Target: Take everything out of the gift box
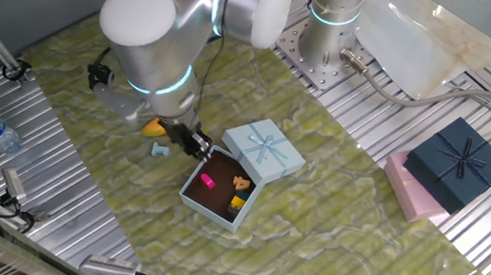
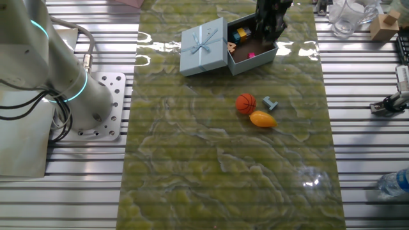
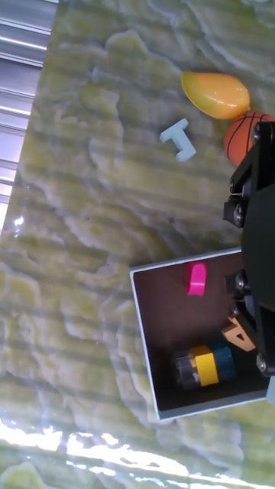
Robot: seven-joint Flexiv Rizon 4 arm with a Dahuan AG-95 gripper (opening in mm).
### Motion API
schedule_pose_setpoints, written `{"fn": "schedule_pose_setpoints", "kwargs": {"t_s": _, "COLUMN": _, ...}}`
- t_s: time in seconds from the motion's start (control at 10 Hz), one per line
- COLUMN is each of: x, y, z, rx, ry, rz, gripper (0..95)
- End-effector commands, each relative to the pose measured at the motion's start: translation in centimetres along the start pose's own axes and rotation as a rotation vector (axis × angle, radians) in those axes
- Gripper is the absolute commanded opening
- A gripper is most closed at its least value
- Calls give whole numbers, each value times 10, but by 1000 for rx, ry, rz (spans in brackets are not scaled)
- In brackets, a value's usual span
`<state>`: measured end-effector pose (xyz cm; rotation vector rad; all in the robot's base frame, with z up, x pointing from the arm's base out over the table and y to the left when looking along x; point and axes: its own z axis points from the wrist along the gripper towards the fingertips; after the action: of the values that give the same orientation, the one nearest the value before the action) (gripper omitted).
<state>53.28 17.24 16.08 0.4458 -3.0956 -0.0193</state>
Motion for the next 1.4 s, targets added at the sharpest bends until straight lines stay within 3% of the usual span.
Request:
{"fn": "schedule_pose_setpoints", "kwargs": {"t_s": 0.1, "x": -24, "y": 26, "z": -5, "rx": -19, "ry": -12, "rz": -51, "gripper": 380}}
{"fn": "schedule_pose_setpoints", "kwargs": {"t_s": 0.3, "x": -24, "y": 25, "z": -4, "rx": -36, "ry": 4, "rz": -53, "gripper": 380}}
{"fn": "schedule_pose_setpoints", "kwargs": {"t_s": 0.4, "x": -22, "y": 22, "z": -3, "rx": -37, "ry": 4, "rz": -54, "gripper": 190}}
{"fn": "schedule_pose_setpoints", "kwargs": {"t_s": 0.9, "x": -21, "y": 20, "z": -1, "rx": -32, "ry": -5, "rz": -12, "gripper": 190}}
{"fn": "schedule_pose_setpoints", "kwargs": {"t_s": 1.2, "x": -21, "y": 20, "z": -1, "rx": 0, "ry": -4, "rz": 2, "gripper": 190}}
{"fn": "schedule_pose_setpoints", "kwargs": {"t_s": 1.3, "x": -21, "y": 20, "z": -1, "rx": 23, "ry": 5, "rz": -15, "gripper": 190}}
{"fn": "schedule_pose_setpoints", "kwargs": {"t_s": 1.4, "x": -21, "y": 20, "z": -1, "rx": 70, "ry": 31, "rz": -38, "gripper": 0}}
